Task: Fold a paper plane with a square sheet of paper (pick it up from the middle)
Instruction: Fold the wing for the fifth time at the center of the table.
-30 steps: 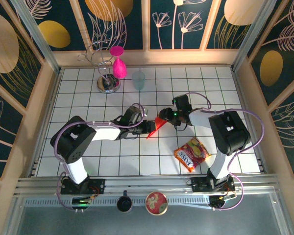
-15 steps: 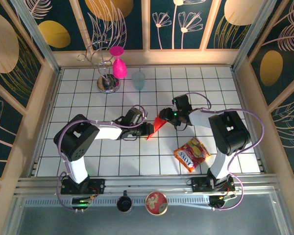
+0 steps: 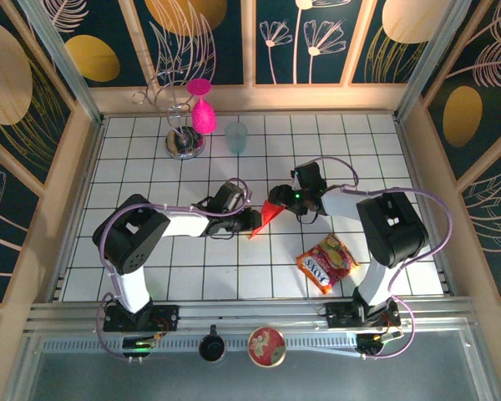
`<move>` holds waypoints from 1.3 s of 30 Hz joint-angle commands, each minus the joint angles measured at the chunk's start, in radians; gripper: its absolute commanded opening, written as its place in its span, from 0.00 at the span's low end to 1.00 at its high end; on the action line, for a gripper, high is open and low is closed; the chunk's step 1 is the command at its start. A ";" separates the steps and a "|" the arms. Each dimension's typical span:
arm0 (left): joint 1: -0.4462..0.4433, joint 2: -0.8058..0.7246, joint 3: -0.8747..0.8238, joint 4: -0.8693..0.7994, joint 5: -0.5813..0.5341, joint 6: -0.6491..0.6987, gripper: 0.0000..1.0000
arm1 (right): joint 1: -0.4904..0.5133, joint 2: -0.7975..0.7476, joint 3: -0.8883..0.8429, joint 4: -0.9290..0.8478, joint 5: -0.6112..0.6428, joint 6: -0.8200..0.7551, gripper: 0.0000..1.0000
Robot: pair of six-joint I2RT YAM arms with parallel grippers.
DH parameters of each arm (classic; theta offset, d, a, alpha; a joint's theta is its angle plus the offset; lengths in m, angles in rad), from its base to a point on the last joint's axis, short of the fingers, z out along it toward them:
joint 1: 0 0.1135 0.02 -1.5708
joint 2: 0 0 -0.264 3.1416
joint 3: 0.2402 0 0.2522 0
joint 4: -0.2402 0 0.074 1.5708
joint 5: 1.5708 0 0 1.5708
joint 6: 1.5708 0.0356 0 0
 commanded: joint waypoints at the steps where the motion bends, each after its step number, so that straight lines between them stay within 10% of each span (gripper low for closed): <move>1: -0.001 0.057 0.009 -0.049 -0.045 0.013 0.26 | 0.008 -0.059 -0.018 -0.066 0.034 -0.059 0.66; 39: -0.001 0.143 0.053 -0.145 -0.071 0.016 0.22 | 0.071 0.139 0.080 -0.249 0.271 -0.040 0.52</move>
